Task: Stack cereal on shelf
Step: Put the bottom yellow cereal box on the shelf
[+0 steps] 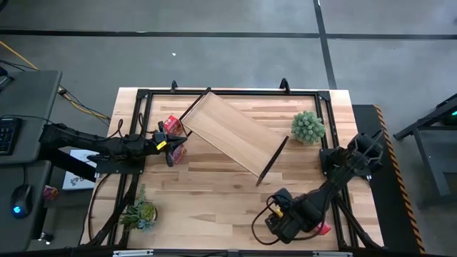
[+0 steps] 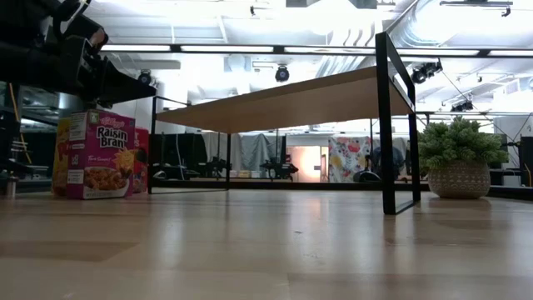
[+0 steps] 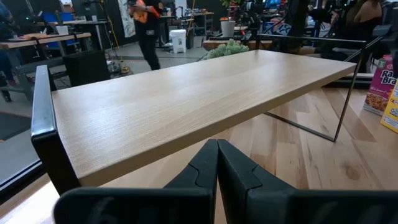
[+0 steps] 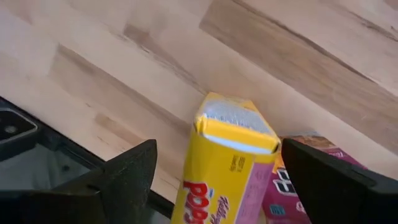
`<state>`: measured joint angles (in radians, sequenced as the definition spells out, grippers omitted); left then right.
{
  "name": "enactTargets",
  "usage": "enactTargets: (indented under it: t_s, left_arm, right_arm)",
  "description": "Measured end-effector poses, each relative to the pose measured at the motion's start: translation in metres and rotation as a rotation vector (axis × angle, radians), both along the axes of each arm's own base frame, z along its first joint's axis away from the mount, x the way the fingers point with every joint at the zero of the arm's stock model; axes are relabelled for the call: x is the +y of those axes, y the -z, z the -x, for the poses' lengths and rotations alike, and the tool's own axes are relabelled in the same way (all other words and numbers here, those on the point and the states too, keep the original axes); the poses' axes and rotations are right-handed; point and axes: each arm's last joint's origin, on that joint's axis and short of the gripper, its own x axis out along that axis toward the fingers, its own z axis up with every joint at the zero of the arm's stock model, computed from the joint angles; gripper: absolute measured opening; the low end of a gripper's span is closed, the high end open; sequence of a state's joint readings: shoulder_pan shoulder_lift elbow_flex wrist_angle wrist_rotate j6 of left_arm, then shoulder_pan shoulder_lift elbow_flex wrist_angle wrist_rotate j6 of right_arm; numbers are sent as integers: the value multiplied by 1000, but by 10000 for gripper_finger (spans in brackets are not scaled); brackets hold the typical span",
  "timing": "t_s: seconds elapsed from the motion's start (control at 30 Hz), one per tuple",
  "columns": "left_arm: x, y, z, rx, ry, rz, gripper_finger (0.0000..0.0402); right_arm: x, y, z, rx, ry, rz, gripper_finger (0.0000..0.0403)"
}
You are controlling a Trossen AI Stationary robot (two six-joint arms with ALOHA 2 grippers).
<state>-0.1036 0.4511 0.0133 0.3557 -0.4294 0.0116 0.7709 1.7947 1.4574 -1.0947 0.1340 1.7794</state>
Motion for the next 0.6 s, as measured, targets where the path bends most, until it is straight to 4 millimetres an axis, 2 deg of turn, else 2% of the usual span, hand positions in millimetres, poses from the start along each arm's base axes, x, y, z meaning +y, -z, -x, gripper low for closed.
enactTargets:
  t_s: [0.13,0.43,0.6]
  left_arm:
    - [0,0,0,0,0,0,1]
    - [0,0,0,0,0,0,1]
    - [0,0,0,0,0,0,1]
  right_arm:
    - [-2,0,-2,3,11,-3,308]
    - [-3,0,-2,24,2,-19,194]
    - [-3,0,-4,13,-32,-23,155]
